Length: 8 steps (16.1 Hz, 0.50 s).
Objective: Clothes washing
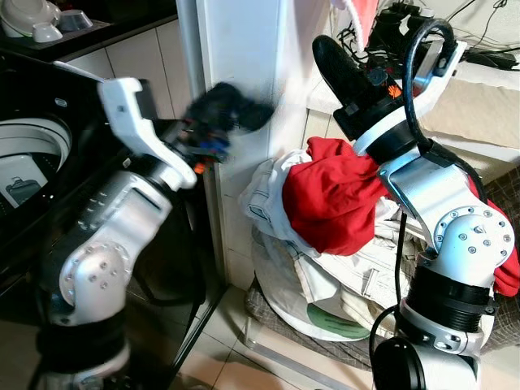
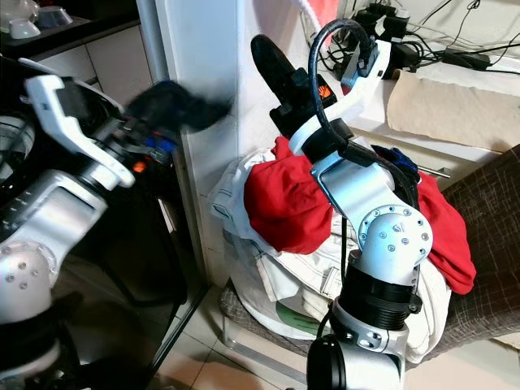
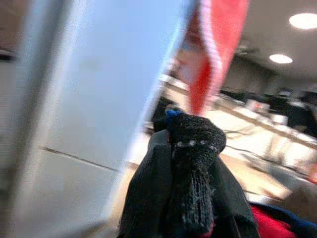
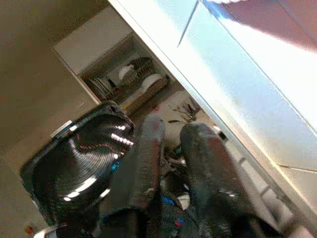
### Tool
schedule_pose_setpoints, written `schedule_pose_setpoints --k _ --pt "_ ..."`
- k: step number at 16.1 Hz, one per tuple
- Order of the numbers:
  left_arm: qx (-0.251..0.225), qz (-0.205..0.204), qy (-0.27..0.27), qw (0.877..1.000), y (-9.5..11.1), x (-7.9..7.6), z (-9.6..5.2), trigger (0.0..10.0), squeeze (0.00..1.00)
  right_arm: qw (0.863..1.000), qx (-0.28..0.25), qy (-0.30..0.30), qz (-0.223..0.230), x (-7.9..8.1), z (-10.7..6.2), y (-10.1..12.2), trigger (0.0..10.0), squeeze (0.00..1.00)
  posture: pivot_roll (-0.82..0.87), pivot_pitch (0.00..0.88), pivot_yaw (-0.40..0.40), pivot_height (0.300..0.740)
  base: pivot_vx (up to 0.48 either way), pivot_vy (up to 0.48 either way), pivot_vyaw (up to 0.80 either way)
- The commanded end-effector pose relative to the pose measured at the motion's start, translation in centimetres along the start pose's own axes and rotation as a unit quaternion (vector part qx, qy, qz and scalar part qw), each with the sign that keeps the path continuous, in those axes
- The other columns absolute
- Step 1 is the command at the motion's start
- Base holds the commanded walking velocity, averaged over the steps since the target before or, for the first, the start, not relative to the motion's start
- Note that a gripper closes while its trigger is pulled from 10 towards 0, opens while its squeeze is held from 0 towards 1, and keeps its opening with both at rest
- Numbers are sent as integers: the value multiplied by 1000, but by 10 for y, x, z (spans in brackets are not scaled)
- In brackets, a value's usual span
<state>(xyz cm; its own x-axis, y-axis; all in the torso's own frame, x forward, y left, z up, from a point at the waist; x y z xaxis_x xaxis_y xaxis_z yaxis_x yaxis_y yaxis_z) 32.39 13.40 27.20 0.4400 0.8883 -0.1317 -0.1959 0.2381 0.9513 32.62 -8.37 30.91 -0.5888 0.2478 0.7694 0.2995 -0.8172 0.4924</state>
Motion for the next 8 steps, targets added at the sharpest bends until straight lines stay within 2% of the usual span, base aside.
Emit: schedule_pose_setpoints --k 1,2,3,5,6,7,8 --pt "-12 33 51 998 10 20 2 0 0 1000 5 -13 -22 -4 0 0 10000 1000 1 0 -16 740 0 0 0" --pt "9 111 144 983 15 59 1 0 0 994 31 -34 -99 -9 0 -3 10000 792 5 0 -19 740 0 0 0" --pt "31 191 227 954 23 99 -3 0 0 981 74 -28 -176 -7 0 -15 10000 0 7 0 -22 740 0 0 0" --pt "41 264 325 907 45 153 -8 0 0 958 139 13 -253 5 2 -41 10000 0 12 0 -26 740 0 0 0" --pt "68 306 353 882 45 166 -10 0 0 942 160 14 -293 3 2 -51 10000 0 15 0 -25 740 0 0 0" --pt "115 410 414 804 52 193 -17 0 0 906 210 20 -368 -3 -1 -74 10000 0 16 0 -23 740 0 0 0" --pt "133 441 424 780 52 201 -19 2000 0 899 223 27 -376 -4 -3 -81 10000 0 17 0 -24 740 0 0 0"
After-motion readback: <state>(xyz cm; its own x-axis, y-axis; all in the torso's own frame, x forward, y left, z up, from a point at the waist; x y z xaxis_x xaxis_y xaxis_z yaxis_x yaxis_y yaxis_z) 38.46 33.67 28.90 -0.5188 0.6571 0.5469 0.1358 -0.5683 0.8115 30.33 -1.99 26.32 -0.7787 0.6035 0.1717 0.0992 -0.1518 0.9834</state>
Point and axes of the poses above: a point about 5 cm out from each wrist's last joint towards the gripper, its own z axis pointing out of the wrist towards the gripper, its own y axis along the axis of the wrist's last joint, x = y × z, the point moved 4 cm from there along z, pointing out of the wrist towards the gripper, and after that the axes turned 12 degrees about z, right-handed, at the moved point
